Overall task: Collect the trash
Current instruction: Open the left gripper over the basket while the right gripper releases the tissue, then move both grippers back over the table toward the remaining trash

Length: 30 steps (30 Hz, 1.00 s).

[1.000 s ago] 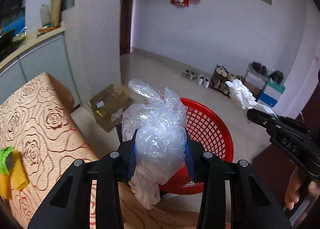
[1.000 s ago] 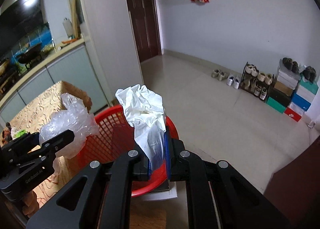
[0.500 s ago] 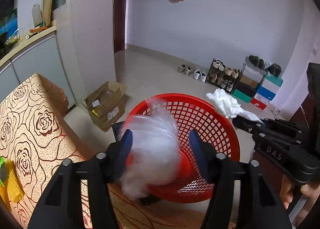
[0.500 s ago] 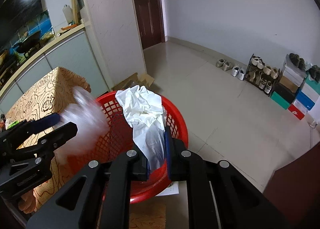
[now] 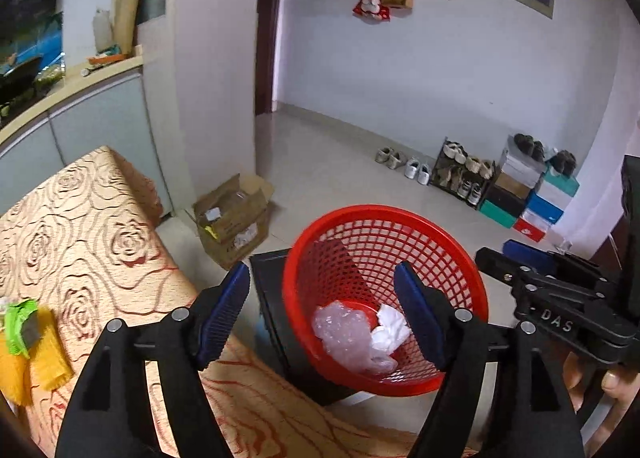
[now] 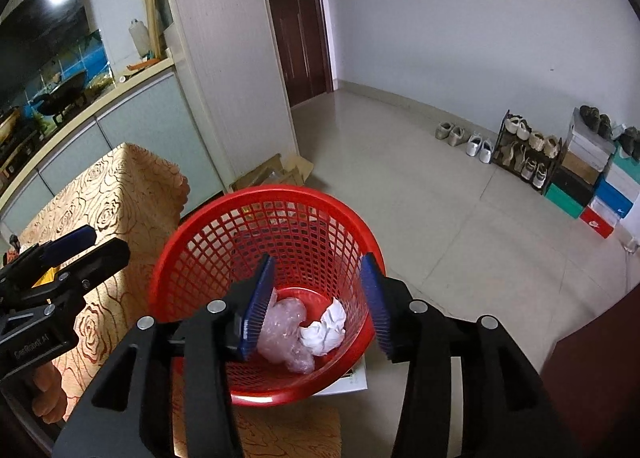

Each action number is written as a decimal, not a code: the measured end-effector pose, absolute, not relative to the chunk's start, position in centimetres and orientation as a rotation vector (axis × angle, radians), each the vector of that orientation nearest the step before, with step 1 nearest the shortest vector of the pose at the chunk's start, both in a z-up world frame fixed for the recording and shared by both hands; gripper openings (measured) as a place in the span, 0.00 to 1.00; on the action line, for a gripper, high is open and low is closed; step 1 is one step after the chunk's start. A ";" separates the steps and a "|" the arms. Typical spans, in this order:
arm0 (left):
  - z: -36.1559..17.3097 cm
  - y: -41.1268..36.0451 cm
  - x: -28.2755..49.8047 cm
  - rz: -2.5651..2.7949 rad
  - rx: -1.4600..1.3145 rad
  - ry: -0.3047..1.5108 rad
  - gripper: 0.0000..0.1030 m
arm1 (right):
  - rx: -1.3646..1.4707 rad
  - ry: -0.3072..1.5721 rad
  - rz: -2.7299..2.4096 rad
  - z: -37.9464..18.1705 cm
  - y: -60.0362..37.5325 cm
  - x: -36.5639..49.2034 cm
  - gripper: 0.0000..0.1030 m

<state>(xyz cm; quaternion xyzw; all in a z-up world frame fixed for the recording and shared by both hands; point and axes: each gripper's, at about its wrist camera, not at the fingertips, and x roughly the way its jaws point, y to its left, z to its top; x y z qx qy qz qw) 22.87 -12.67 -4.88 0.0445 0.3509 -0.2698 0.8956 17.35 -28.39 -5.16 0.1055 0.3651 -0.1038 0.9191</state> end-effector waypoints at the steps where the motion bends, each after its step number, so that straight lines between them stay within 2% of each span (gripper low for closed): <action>1: -4.7 -12.4 22.7 -0.553 0.088 0.724 0.71 | 0.214 0.743 -0.215 -5.0 -28.3 17.2 0.44; 10: -2.9 -10.9 20.5 -0.506 0.093 0.658 0.73 | 0.180 0.646 -0.241 -2.6 -27.3 15.4 0.45; 15: -1.7 -9.3 19.2 -0.468 0.078 0.607 0.79 | 0.148 0.579 -0.251 -1.1 -26.0 14.2 0.62; 21: -0.4 -6.6 17.9 -0.398 0.053 0.563 0.84 | 0.110 0.527 -0.220 0.2 -23.7 13.4 0.72; 30: 1.4 -0.7 15.7 -0.230 0.013 0.496 0.90 | 0.075 0.474 -0.123 1.9 -18.7 13.3 0.74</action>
